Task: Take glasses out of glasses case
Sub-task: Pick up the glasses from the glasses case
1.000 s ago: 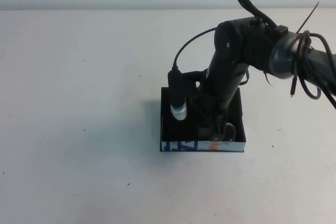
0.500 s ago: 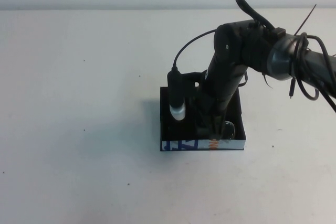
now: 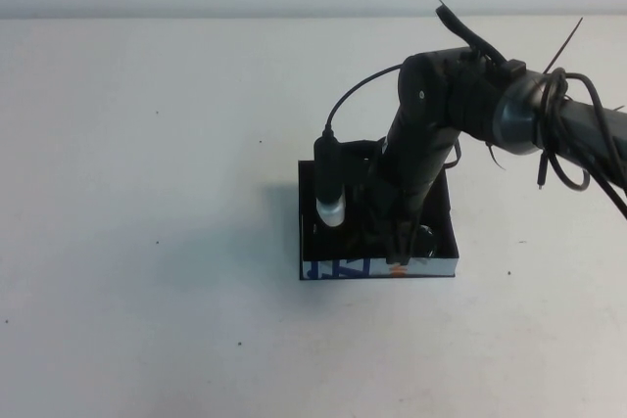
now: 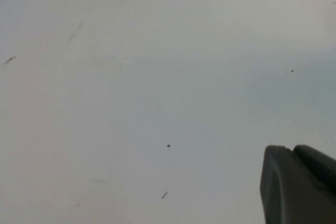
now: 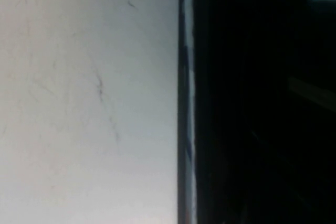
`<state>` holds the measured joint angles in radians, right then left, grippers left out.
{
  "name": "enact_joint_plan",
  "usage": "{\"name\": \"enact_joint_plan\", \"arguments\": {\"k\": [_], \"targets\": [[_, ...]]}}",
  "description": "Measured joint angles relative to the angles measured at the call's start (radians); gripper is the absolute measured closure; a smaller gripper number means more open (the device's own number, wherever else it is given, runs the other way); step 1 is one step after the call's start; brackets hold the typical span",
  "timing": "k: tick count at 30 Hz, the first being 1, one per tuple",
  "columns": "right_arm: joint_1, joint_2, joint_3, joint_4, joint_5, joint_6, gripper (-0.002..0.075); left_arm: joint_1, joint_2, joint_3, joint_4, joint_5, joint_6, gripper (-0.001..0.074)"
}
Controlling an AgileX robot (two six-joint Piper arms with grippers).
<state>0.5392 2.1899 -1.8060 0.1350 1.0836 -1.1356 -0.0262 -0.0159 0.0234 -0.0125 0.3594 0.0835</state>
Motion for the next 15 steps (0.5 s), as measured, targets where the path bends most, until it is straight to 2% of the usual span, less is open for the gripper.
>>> {"name": "enact_joint_plan", "arguments": {"k": [3, 5, 11, 15], "targets": [[-0.002, -0.01, -0.002, 0.0, 0.0, 0.007, 0.0622, 0.0, 0.0, 0.0, 0.0, 0.0, 0.0, 0.074], [-0.002, -0.024, -0.009, 0.0, 0.003, 0.031, 0.0668, 0.0, 0.0, 0.0, 0.0, 0.0, 0.0, 0.074], [-0.002, -0.105, -0.096, -0.031, 0.082, 0.21, 0.0668, 0.0, 0.0, 0.0, 0.0, 0.0, 0.0, 0.074], [-0.023, -0.197, -0.14, -0.037, 0.132, 0.498, 0.0668, 0.0, 0.0, 0.0, 0.0, 0.0, 0.0, 0.074]]}}
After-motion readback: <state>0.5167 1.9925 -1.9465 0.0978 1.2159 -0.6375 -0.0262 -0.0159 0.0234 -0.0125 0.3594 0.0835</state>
